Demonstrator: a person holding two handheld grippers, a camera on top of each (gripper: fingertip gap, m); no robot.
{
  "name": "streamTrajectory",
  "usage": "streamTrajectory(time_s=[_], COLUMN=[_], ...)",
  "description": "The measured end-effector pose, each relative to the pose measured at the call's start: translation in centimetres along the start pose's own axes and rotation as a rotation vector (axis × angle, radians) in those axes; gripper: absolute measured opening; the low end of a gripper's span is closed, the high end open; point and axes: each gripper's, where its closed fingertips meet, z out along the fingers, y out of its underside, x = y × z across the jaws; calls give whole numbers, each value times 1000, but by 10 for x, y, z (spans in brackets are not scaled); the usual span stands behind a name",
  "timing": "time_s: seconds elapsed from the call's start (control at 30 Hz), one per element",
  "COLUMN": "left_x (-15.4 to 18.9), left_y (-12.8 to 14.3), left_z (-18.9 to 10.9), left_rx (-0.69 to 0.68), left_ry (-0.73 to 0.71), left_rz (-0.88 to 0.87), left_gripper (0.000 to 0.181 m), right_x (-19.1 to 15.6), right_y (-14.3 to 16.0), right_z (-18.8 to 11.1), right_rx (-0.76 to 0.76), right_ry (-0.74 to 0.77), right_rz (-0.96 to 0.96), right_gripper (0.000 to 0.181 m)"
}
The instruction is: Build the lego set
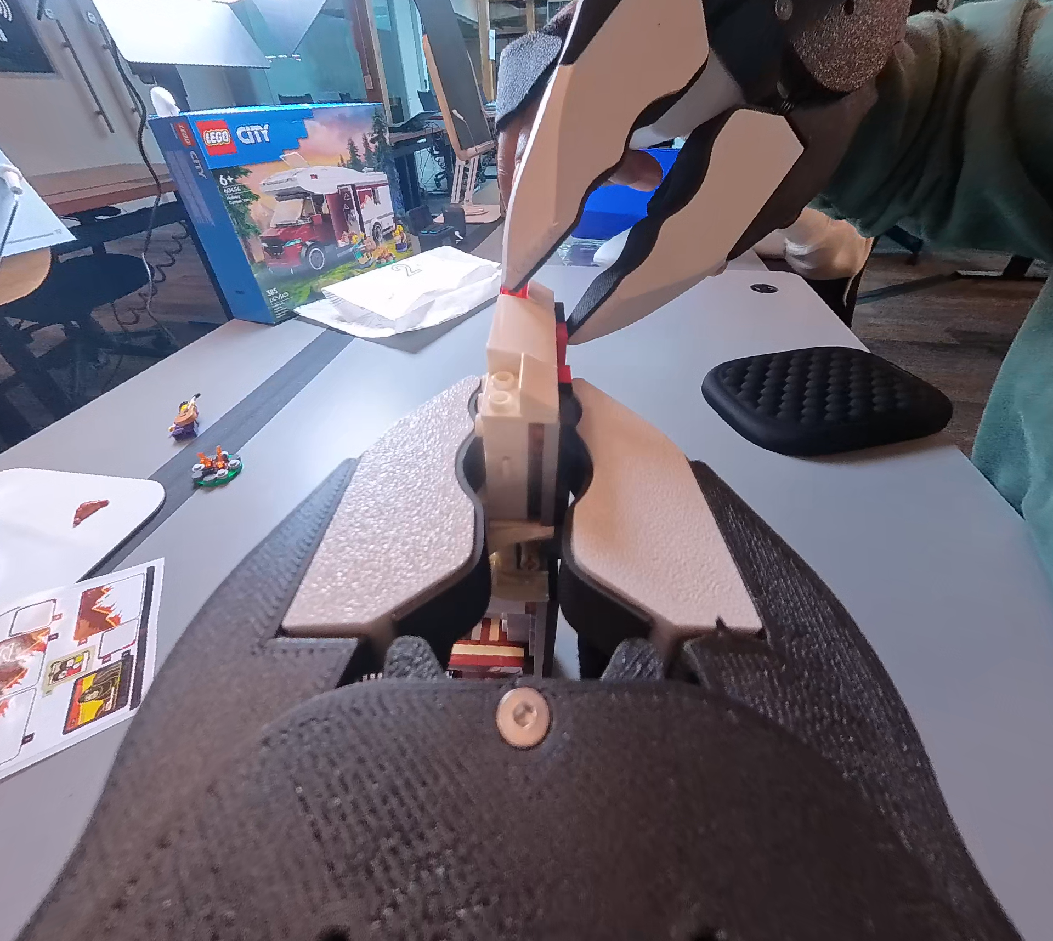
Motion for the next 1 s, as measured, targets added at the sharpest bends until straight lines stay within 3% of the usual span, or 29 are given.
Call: streamTrajectory(time_s=[0.67, 1.0], left_x=[-3, -3], left_y=[0, 0], left_z=[-2, 0], left_rx=[3, 10], left_ry=[-6, -2], left_rz=[-9, -15], left_gripper=[24, 24], right_x=[3, 3], right_y=[1, 1], right_z=[-3, -3], right_rx=[59, 81], right_ry=[112, 88], right_rz=[52, 167], right_gripper=[21, 19])
